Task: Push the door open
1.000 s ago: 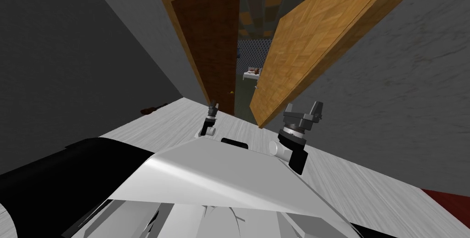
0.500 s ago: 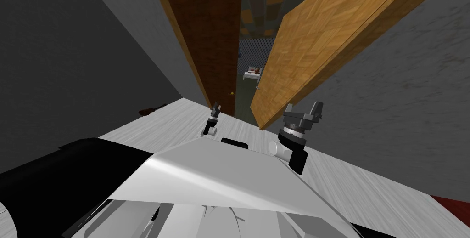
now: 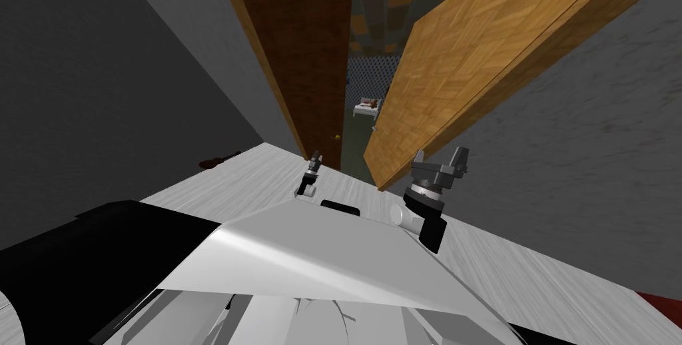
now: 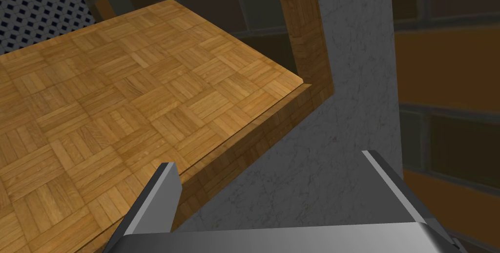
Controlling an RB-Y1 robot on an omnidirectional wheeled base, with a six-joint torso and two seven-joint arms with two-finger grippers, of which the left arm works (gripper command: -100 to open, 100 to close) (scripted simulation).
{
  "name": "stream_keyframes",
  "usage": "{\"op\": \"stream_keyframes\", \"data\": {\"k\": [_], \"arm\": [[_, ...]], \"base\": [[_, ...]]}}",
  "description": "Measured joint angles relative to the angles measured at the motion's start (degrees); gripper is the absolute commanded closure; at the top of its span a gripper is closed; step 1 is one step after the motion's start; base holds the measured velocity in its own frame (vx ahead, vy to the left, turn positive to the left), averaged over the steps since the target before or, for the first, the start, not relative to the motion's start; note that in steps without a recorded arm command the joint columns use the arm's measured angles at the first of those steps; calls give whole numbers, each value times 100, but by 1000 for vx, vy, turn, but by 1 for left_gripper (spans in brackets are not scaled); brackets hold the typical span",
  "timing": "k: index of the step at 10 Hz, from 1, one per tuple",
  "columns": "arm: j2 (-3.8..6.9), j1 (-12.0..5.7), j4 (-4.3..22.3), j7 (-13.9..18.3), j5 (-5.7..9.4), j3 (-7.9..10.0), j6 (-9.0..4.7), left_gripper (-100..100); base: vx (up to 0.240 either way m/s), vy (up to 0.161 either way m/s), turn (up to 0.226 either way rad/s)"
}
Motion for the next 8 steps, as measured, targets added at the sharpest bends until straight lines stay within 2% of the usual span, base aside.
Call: {"op": "stream_keyframes", "data": {"k": [3, 5, 6, 8], "arm": [[15, -167, 420, 48, -21, -37, -67, -100], [20, -324, 773, 89, -44, -75, -98, -100], [23, -462, 1029, 112, -50, -81, -134, -100], [42, -539, 1271, 163, -74, -130, -141, -100]], "base": [[75, 43, 3], [105, 49, 6], [106, 30, 0], [108, 41, 7]]}}
